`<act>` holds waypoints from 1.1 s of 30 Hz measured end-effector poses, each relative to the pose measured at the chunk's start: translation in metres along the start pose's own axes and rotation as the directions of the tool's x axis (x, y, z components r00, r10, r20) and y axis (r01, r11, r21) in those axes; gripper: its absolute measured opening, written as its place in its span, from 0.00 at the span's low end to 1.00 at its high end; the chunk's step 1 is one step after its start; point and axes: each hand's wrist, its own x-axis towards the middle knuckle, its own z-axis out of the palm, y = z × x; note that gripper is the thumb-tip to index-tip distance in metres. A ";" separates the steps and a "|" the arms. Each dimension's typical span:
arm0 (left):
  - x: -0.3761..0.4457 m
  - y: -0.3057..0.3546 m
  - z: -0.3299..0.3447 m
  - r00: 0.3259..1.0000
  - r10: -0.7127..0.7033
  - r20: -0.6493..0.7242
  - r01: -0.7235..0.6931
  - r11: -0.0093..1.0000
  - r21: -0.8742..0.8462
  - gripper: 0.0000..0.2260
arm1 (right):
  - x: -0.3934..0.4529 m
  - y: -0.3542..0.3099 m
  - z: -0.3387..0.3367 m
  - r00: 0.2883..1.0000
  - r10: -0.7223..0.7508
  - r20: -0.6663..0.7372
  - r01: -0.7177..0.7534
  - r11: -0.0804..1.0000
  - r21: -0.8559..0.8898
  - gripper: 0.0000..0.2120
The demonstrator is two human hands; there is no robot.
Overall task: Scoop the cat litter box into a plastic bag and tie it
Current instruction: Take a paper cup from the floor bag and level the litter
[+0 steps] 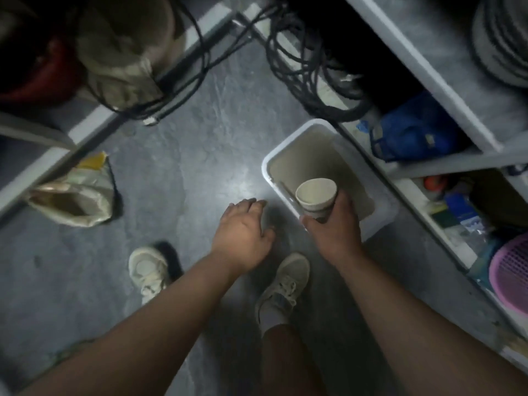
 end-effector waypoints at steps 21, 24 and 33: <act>-0.132 -0.396 -0.057 0.869 -0.493 -0.034 0.448 0.816 -0.366 0.29 | -0.118 -0.188 0.369 0.855 -0.331 0.400 0.407 0.905 -0.120 0.28; -0.132 -0.437 -0.068 0.862 -0.507 -0.022 0.460 0.799 -0.389 0.23 | -0.124 -0.212 0.409 0.843 -0.353 0.405 0.448 0.878 -0.167 0.28; -0.095 -0.529 -0.050 0.855 -0.517 -0.026 0.470 0.796 -0.382 0.24 | -0.111 -0.249 0.513 0.885 -0.252 0.392 0.361 0.902 -0.236 0.23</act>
